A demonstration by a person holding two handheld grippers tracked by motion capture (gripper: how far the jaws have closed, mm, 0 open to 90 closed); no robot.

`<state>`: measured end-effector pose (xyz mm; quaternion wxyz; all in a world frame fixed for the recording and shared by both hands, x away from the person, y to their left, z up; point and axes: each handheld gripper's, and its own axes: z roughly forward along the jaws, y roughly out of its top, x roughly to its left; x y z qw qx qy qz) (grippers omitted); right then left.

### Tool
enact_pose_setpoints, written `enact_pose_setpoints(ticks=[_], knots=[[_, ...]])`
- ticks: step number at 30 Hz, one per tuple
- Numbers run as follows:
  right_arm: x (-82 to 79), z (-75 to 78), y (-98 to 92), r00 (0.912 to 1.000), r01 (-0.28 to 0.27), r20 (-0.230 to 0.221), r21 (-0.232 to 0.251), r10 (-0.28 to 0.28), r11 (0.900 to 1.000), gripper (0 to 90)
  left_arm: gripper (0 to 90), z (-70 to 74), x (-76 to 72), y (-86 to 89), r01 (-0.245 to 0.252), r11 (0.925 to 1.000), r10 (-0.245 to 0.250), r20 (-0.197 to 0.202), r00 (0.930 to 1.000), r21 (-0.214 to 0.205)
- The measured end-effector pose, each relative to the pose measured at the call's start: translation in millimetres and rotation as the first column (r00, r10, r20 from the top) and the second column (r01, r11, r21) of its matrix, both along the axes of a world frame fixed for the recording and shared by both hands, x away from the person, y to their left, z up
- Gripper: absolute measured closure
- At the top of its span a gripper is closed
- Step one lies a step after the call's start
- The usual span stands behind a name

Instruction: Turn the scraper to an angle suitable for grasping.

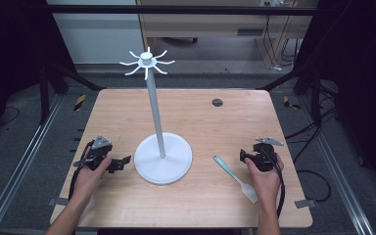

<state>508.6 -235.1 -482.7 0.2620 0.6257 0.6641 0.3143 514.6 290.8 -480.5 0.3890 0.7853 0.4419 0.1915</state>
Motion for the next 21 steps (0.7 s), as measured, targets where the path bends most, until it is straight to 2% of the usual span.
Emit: enact_pose_setpoints(ticks=[3,5,6,7,8,9,10,11,12,13,14,16,17,21], knots=[[0.5,1.7,7.1,0.9997,-0.023,-0.006,-0.014,0.023,0.9996,29.5,4.7,0.1,-0.2,0.4,-0.002,1.0000,0.002,-0.001,1.0000,0.000],[0.6,2.9,14.5,0.9979,-0.064,-0.016,-0.039,0.063,0.9972,36.0,4.7,0.0,-0.6,0.9,-0.003,1.0000,0.003,-0.002,1.0000,0.002],[1.1,3.5,23.1,0.9936,-0.108,-0.040,-0.065,0.105,0.9920,41.1,4.7,-0.1,-0.7,1.2,-0.004,1.0000,0.004,-0.002,1.0000,0.001],[1.1,3.5,23.1,0.9936,-0.108,-0.040,-0.065,0.105,0.9920,41.1,4.7,-0.1,-0.7,1.2,-0.004,1.0000,0.004,-0.002,1.0000,0.001],[0.7,4.8,32.4,0.9875,-0.152,-0.056,-0.079,0.147,0.9853,49.7,4.7,-0.2,-0.6,1.4,-0.007,1.0000,0.007,-0.001,1.0000,-0.001],[0.7,4.8,32.4,0.9875,-0.152,-0.056,-0.079,0.147,0.9853,49.7,4.7,-0.2,-0.6,1.4,-0.007,1.0000,0.007,-0.001,1.0000,-0.001],[0.0,6.9,40.4,0.9810,-0.189,-0.060,-0.074,0.184,0.9792,57.7,4.8,-0.1,-0.5,1.5,-0.007,1.0000,0.007,0.000,1.0000,-0.003],[-0.3,7.5,44.5,0.9786,-0.202,-0.058,-0.076,0.197,0.9765,61.4,4.8,0.0,-0.6,1.5,-0.006,1.0000,0.006,0.001,1.0000,-0.003],[-0.3,7.5,44.5,0.9786,-0.202,-0.058,-0.076,0.197,0.9765,61.4,4.8,0.0,-0.6,1.5,-0.006,1.0000,0.006,0.001,1.0000,-0.003],[-0.7,8.5,51.2,0.9720,-0.230,-0.070,-0.087,0.224,0.9693,68.2,4.8,0.2,-0.6,1.5,-0.006,1.0000,0.006,0.002,1.0000,-0.003],[-0.7,8.5,51.2,0.9720,-0.230,-0.070,-0.087,0.224,0.9693,68.2,4.8,0.3,-0.7,1.5,-0.005,1.0000,0.005,0.003,1.0000,-0.003],[-1.0,9.0,56.6,0.9643,-0.258,-0.084,-0.080,0.251,0.9630,77.1,4.8,0.4,-0.8,0.8,-0.002,1.0000,0.002,0.005,1.0000,-0.002],[-1.0,9.0,56.6,0.9643,-0.258,-0.084,-0.080,0.251,0.9630,77.1,4.8,0.4,-0.8,0.8,-0.002,1.0000,0.002,0.005,1.0000,-0.002],[-0.2,3.7,62.2,0.9502,-0.294,-0.127,-0.067,0.284,0.9534,84.5,4.8,0.2,-0.2,0.4,0.000,1.0000,0.000,0.002,1.0000,0.002]])
